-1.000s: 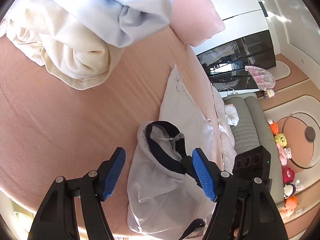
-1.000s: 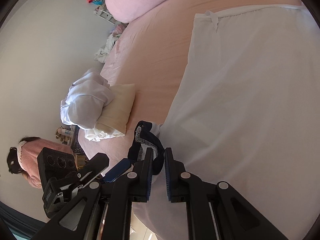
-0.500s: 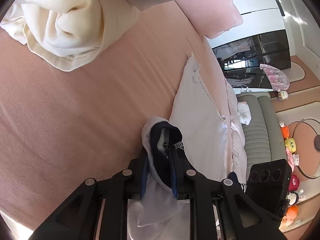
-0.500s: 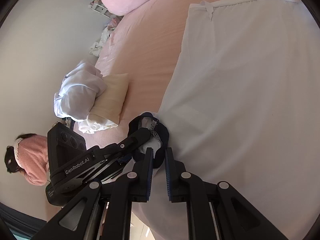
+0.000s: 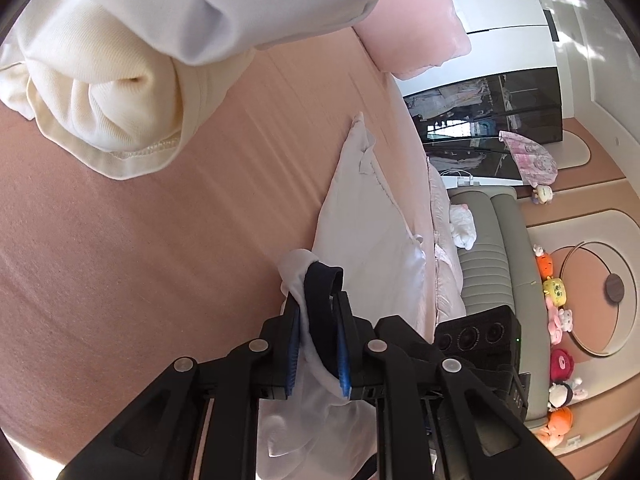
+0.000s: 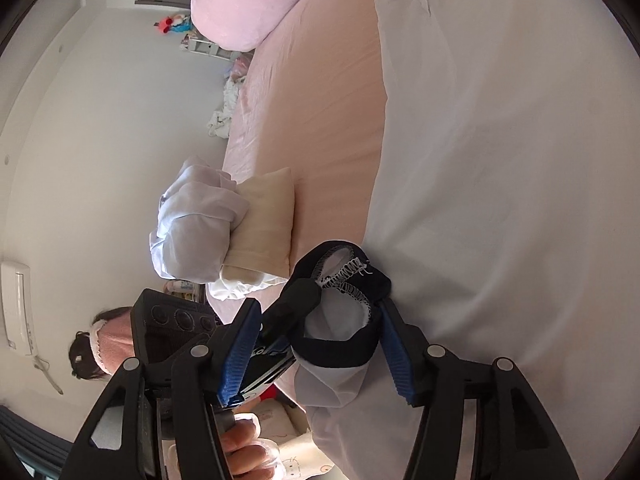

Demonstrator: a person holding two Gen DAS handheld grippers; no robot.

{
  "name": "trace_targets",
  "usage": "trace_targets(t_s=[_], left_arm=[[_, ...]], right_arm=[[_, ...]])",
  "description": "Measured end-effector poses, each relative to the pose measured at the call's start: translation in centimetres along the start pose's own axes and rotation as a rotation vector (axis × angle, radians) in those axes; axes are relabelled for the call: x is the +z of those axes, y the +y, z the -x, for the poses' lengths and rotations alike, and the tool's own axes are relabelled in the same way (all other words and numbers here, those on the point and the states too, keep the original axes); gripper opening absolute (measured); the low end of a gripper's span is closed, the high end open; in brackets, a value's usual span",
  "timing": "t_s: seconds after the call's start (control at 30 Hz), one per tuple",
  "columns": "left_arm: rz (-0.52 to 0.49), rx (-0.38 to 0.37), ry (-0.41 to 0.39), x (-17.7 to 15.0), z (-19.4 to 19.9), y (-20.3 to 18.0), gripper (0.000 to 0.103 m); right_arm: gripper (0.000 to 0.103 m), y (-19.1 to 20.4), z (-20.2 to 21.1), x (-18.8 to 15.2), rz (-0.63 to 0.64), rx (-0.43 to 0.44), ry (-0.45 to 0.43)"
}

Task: Fold clothes

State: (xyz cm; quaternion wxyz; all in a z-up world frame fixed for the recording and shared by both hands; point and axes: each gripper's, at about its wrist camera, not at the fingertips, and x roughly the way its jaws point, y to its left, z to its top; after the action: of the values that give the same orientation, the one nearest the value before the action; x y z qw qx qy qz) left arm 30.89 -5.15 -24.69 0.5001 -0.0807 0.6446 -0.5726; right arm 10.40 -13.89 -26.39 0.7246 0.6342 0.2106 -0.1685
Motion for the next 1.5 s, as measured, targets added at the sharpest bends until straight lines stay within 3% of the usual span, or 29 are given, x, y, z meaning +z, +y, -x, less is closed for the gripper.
trace_targets(t_s=[0.03, 0.1, 0.17, 0.27, 0.6, 0.73, 0.93, 1.1, 1.23, 1.33, 1.5], left_arm=[[-0.008, 0.019, -0.003, 0.2, 0.1, 0.0, 0.011], [-0.012, 0.026, -0.003, 0.5, 0.2, 0.1, 0.011], [0.017, -0.012, 0.002, 0.7, 0.4, 0.4, 0.011], [0.022, -0.04, -0.001, 0.9, 0.8, 0.1, 0.011], [-0.062, -0.072, 0.04, 0.8, -0.1, -4.6, 0.011], [-0.107, -0.055, 0.061, 0.7, -1.3, -6.5, 0.011], [-0.165, 0.031, 0.113, -0.3, -3.6, -7.6, 0.011], [-0.175, 0.082, 0.162, -1.4, -5.7, -7.3, 0.011], [-0.183, 0.108, 0.183, -2.0, -6.7, -7.4, 0.011], [-0.203, 0.134, 0.183, -2.3, -7.0, -7.6, 0.011], [-0.2, 0.114, 0.191, -2.3, -6.8, -7.6, 0.015]], right_arm=[[0.052, -0.2, -0.2, 0.0, -0.02, 0.028, 0.005], [0.025, -0.5, -0.6, -0.2, -0.06, 0.084, 0.015], [0.009, -0.3, -0.8, -0.2, -0.047, 0.06, 0.019], [0.009, -0.3, -0.8, -0.4, -0.038, 0.013, 0.018], [0.009, 0.3, 2.5, -0.2, -0.044, 0.2, -0.058], [0.009, -0.5, 3.7, -0.2, -0.08, 0.213, -0.093], [0.009, -1.5, 6.1, 0.1, -0.106, 0.21, -0.143], [0.009, -2.8, 6.8, 0.5, -0.133, 0.085, -0.154], [0.009, -3.8, 7.8, 0.1, -0.141, 0.062, -0.146], [0.009, -4.4, 8.2, 0.0, -0.142, -0.012, -0.139], [0.009, -5.8, 8.1, -0.1, -0.168, -0.074, -0.09]])
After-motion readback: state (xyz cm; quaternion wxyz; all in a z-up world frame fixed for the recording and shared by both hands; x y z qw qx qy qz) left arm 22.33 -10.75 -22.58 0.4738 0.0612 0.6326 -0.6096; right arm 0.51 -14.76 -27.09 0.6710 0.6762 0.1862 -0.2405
